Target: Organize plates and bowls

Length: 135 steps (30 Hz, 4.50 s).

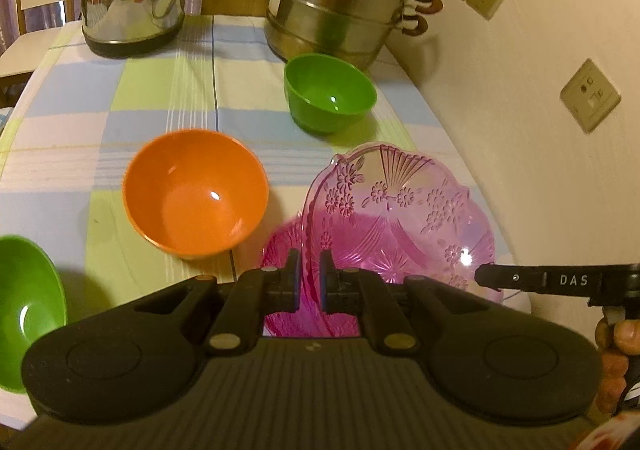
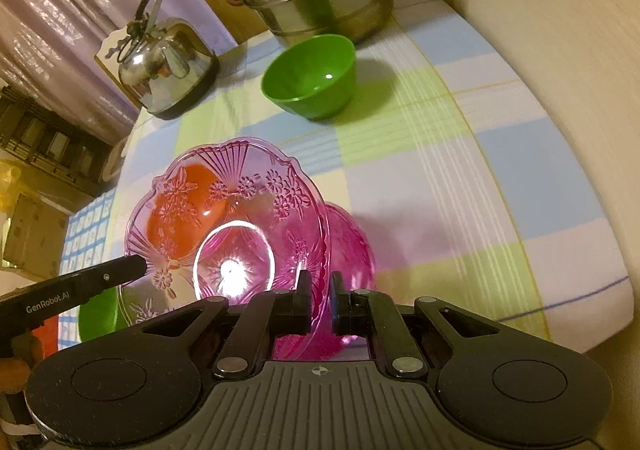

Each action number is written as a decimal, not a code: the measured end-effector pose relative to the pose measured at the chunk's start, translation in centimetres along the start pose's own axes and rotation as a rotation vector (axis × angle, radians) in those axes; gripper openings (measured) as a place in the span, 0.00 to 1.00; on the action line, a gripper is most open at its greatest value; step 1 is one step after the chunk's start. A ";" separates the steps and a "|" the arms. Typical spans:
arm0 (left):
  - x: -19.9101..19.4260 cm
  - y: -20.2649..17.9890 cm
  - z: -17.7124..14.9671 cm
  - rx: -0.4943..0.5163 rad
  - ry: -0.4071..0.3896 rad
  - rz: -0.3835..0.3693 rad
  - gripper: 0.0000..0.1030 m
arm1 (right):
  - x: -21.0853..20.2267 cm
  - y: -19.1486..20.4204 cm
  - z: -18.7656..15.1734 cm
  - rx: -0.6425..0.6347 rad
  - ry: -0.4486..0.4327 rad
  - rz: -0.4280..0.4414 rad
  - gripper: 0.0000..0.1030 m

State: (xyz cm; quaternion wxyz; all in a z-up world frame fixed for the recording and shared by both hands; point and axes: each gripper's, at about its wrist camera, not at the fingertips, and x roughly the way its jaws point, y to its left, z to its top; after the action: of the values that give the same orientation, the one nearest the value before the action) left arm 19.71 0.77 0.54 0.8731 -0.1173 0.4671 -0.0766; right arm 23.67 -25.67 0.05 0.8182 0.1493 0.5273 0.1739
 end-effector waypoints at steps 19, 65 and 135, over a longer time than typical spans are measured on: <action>3.7 0.5 -2.8 -0.020 0.050 0.052 0.07 | 3.1 -1.5 -2.0 -0.049 0.037 -0.053 0.08; 8.7 2.9 -3.5 -0.075 0.104 0.063 0.07 | 8.7 -1.2 -1.0 -0.115 0.073 -0.124 0.09; -2.7 -0.3 -6.2 0.045 -0.115 0.117 0.74 | -2.7 -0.7 -6.6 0.030 -0.156 -0.055 0.63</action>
State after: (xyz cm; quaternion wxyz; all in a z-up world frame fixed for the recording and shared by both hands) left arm 13.07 0.36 -0.54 0.9039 -0.0746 0.4202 -0.0291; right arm 16.74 -27.11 -0.72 0.8590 0.1599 0.4683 0.1314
